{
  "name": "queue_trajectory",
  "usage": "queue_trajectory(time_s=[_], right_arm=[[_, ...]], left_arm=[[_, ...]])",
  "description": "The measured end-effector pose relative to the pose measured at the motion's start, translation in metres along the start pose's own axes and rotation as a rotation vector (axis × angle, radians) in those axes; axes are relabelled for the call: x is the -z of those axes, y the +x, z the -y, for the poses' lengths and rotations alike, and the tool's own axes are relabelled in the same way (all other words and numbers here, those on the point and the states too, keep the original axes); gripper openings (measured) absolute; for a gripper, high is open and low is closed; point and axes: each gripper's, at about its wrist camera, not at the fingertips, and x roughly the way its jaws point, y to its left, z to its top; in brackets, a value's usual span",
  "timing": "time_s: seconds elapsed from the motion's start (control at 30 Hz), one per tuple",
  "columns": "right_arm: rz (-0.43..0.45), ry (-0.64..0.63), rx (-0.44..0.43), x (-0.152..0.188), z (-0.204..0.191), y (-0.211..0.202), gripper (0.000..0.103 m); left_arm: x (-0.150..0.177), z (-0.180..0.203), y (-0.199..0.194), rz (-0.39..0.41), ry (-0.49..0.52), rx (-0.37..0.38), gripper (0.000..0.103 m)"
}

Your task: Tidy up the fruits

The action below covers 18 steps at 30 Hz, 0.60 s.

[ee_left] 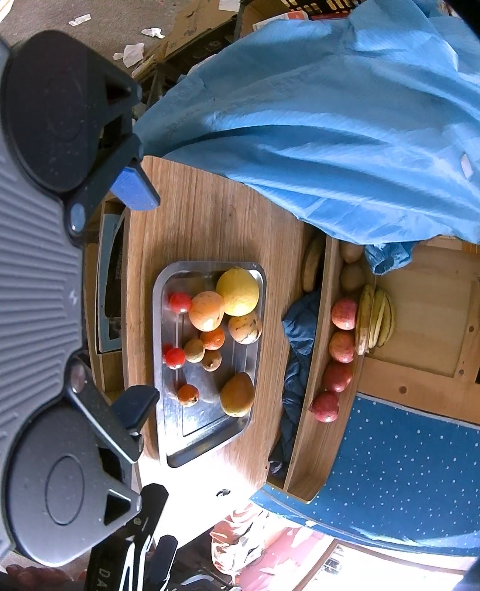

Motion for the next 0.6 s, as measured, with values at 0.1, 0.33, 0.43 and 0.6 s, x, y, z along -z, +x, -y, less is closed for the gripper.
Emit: queue_trajectory(time_s=[0.1,0.33,0.43,0.6], right_arm=[[-0.004,0.0,-0.002,0.0012,-0.0016,-0.0003,0.102],[-0.013,0.0,-0.005,0.0008,-0.0039,0.0013,0.102],[-0.016,0.001,-0.005,0.0004,-0.004,0.0026,0.102],[-0.017,0.001,-0.006,0.0,-0.0028,0.0042,0.102]], left_arm=[[0.0003,0.0032,-0.0013,0.005,0.008,0.017,0.102],[-0.0013,0.003,-0.0007,0.013,0.0,0.031,0.102],[-0.0021,0.003,0.001,0.01,-0.001,0.03,0.102],[-0.0034,0.0027,0.0026,0.007,-0.001,0.029,0.102]])
